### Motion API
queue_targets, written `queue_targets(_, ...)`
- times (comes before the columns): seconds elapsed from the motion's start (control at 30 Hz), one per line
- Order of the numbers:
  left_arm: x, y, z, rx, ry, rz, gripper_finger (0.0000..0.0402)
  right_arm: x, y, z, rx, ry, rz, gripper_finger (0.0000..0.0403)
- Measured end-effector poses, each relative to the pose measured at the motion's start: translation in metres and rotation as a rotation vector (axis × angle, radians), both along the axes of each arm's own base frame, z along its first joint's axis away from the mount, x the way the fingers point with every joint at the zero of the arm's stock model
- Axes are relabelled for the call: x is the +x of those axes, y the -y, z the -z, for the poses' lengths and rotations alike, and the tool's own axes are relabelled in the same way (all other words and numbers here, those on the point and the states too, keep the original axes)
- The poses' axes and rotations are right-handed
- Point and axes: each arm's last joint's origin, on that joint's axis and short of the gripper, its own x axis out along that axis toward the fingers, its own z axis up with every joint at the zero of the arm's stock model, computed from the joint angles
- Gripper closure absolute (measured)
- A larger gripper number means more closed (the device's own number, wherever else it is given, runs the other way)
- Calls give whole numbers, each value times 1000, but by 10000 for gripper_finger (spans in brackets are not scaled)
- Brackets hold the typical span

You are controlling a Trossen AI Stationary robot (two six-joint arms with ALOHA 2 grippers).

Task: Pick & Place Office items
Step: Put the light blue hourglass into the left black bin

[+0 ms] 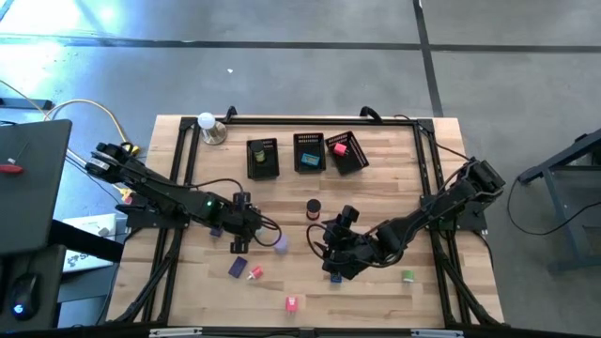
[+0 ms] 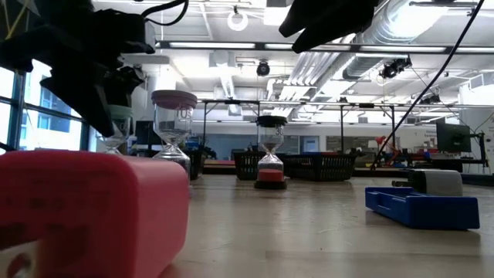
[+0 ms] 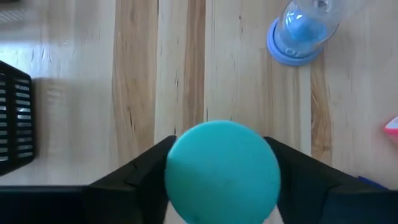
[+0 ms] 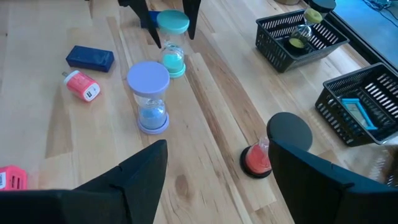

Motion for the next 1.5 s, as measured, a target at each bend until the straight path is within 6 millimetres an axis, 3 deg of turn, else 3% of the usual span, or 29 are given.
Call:
queue_targets(0.13, 0, 0, 0, -1, 3, -4, 216, 0, 0, 0, 0, 0, 0, 133)
queue_targets(0.53, 1, 0, -5, 15, 57, -47, 216, 0, 0, 0, 8, -5, -8, 133)
queue_targets(0.97, 14, -6, -66, 32, 216, -110, 216, -3, -5, 1, 5, -19, -25, 133)
queue_targets(1.23, 18, -33, -105, 94, 219, -201, 216, -3, -5, 1, 4, -19, -25, 133)
queue_targets(1.5, 23, -81, -114, 132, 211, -324, 216, -3, -4, 1, 2, -18, -23, 133)
